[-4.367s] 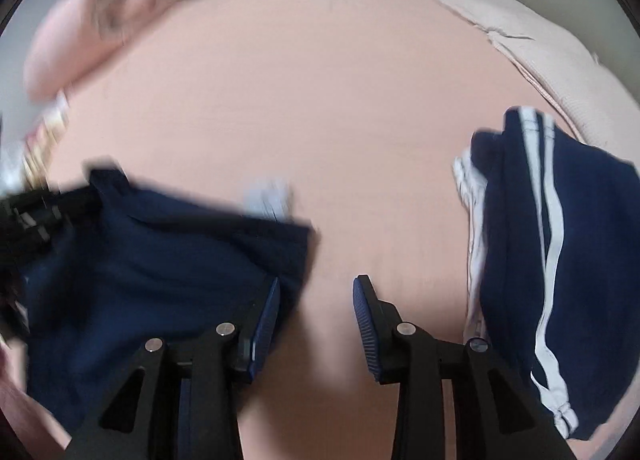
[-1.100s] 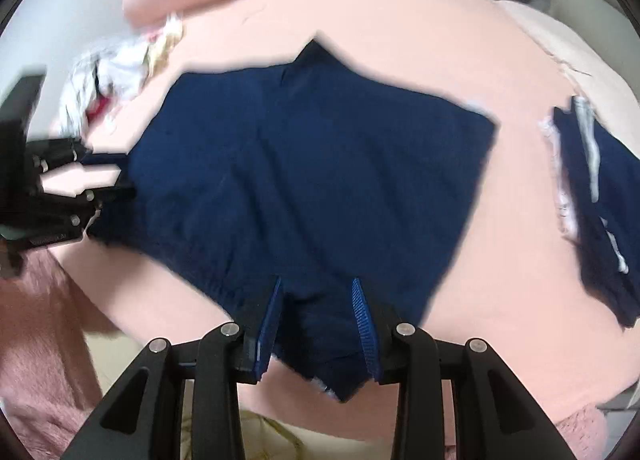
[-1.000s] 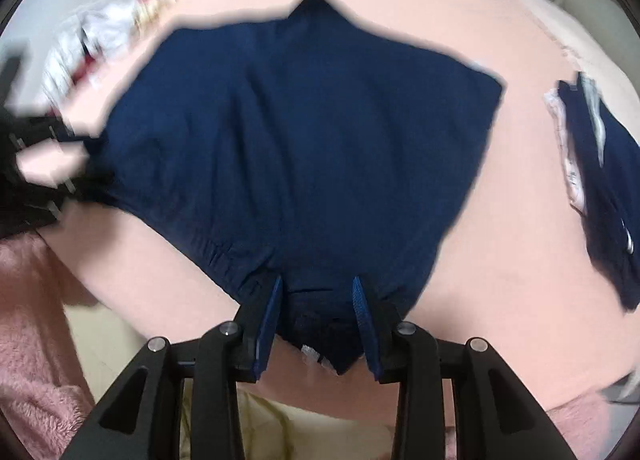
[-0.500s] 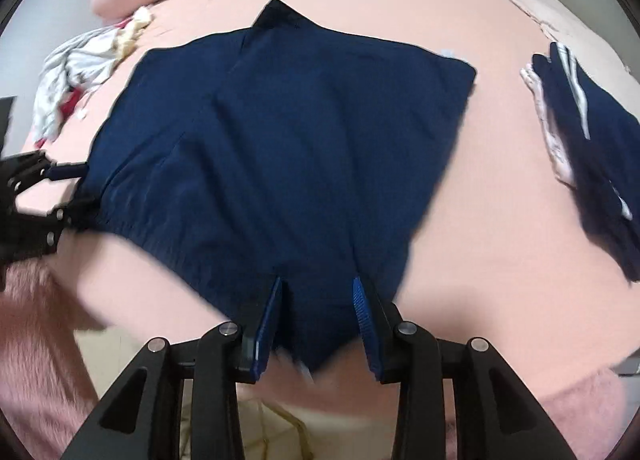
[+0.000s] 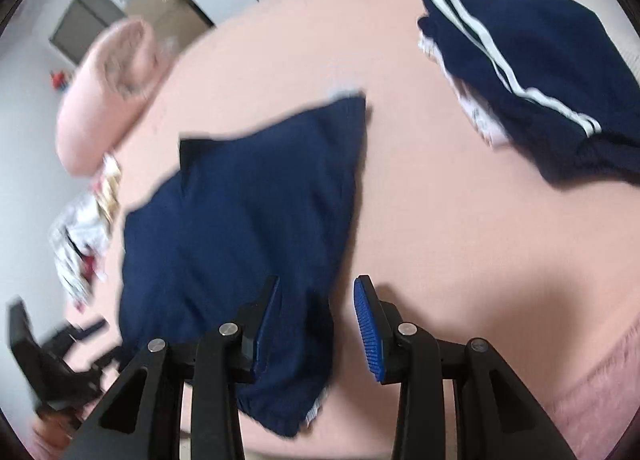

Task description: Fold clothes

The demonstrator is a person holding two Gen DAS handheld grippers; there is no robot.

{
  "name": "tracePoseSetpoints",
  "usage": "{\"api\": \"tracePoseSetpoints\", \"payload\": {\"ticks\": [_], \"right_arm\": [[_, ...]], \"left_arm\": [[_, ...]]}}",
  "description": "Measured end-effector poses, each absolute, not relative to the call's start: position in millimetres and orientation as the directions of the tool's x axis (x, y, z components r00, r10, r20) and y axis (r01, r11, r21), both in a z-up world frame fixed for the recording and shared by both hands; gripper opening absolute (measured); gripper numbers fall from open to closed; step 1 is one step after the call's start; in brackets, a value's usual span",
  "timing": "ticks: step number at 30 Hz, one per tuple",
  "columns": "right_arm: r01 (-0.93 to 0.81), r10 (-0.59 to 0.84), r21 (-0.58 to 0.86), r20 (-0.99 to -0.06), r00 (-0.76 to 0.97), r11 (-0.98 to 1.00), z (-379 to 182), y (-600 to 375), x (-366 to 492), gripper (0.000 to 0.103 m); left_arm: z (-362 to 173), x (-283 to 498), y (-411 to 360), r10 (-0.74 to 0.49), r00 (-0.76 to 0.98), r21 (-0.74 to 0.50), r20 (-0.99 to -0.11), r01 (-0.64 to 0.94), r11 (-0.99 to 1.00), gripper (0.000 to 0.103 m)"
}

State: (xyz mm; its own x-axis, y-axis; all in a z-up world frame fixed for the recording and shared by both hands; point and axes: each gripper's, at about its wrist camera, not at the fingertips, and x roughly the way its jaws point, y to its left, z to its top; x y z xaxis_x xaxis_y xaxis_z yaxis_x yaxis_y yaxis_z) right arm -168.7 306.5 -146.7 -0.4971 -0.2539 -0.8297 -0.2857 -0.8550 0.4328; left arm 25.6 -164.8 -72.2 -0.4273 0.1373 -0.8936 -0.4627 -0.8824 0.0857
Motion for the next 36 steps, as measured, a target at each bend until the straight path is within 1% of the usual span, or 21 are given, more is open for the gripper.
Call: {"api": "tracePoseSetpoints", "payload": {"ticks": [1,2,3,4,6,10,14,17,18,21,24,25,26,27,28,29,31,33,36], "right_arm": [[-0.309,-0.261,0.433,-0.844,-0.469,-0.846,-153.7,307.8,-174.1,0.05],[-0.323,-0.271,0.437,-0.851,-0.449,-0.839,-161.3,307.2,-177.0,0.05],[-0.331,-0.283,0.444,-0.855,-0.434,-0.833,-168.8,306.7,-179.3,0.05],[-0.325,-0.284,0.442,-0.855,-0.433,-0.836,-171.7,304.8,-180.6,0.051],[-0.301,-0.28,0.43,-0.857,-0.433,-0.851,-163.8,306.7,-171.4,0.053],[-0.238,-0.297,0.438,-0.838,-0.459,-0.867,-162.8,311.7,-179.6,0.054],[-0.245,-0.275,0.402,-0.862,-0.426,-0.882,-176.5,302.2,-196.1,0.055],[-0.201,-0.243,0.346,-0.88,-0.408,-0.916,-174.7,285.0,-193.4,0.055],[-0.2,-0.247,0.347,-0.883,-0.399,-0.917,-174.4,280.6,-193.3,0.055],[-0.197,-0.314,0.406,-0.873,-0.373,-0.892,-171.4,277.4,-201.1,0.055],[-0.174,-0.314,0.388,-0.886,-0.34,-0.905,-178.6,270.7,-213.3,0.055],[-0.152,-0.311,0.381,-0.884,-0.349,-0.912,-178.7,266.6,-213.4,0.054],[-0.123,-0.329,0.395,-0.872,-0.363,-0.911,-177.8,263.9,-212.0,0.046],[-0.096,-0.358,0.419,-0.856,-0.373,-0.903,-176.7,262.8,-209.8,0.038],[-0.095,-0.376,0.439,-0.847,-0.375,-0.894,-178.3,263.5,-208.8,0.023],[-0.109,-0.389,0.456,-0.842,-0.373,-0.883,-181.4,265.3,-208.6,0.015],[-0.148,-0.403,0.484,-0.833,-0.379,-0.862,-184.6,273.9,-207.9,0.008],[-0.172,-0.423,0.515,-0.819,-0.388,-0.84,-183.8,281.1,-207.1,0.008],[-0.18,-0.42,0.524,-0.809,-0.412,-0.832,-168.5,287.1,-204.7,0.007]], "left_arm": [[-73.5,19.0,-168.9,0.125,-0.427,0.08,-0.895,-0.432,-0.898,0.053],[-91.0,15.7,-179.7,0.121,-0.429,0.072,-0.895,-0.408,-0.91,0.053],[-91.5,9.9,-184.8,0.117,-0.429,0.064,-0.896,-0.385,-0.921,0.053],[-77.3,26.5,-193.7,0.112,-0.429,0.06,-0.896,-0.369,-0.928,0.053],[-69.3,25.4,-204.9,0.115,-0.424,0.042,-0.899,-0.343,-0.938,0.053],[-64.8,12.1,-216.0,0.164,-0.418,-0.017,-0.894,-0.333,-0.943,0.053],[-63.5,0.1,-214.7,0.157,-0.441,-0.013,-0.883,-0.312,-0.95,0.053],[-64.4,-7.6,-209.4,0.197,-0.441,-0.058,-0.876,-0.309,-0.949,0.053],[-63.8,-8.8,-210.7,0.233,-0.425,-0.104,-0.875,-0.305,-0.947,0.053],[-65.1,-12.6,-210.0,0.331,-0.373,-0.234,-0.867,-0.281,-0.931,0.053],[-63.5,-8.5,-201.9,0.309,-0.388,-0.201,-0.868,-0.294,-0.934,0.053],[-64.7,-7.0,-197.5,0.296,-0.392,-0.185,-0.871,-0.296,-0.937,0.053],[-64.5,-7.5,-198.3,0.289,-0.392,-0.18,-0.873,-0.292,-0.939,0.053],[-64.2,-8.1,-199.3,0.283,-0.392,-0.175,-0.875,-0.287,-0.942,0.053],[-63.6,-8.6,-202.4,0.287,-0.396,-0.18,-0.873,-0.284,-0.942,0.053],[-64.1,-9.0,-205.7,0.296,-0.403,-0.192,-0.866,-0.277,-0.941,0.053],[-68.1,-10.0,-211.1,0.313,-0.411,-0.221,-0.857,-0.256,-0.941,0.053],[-74.5,-11.5,-216.9,0.322,-0.409,-0.246,-0.854,-0.228,-0.942,0.053],[-80.8,-13.8,-228.1,0.333,-0.413,-0.263,-0.848,-0.216,-0.94,0.053]]}}
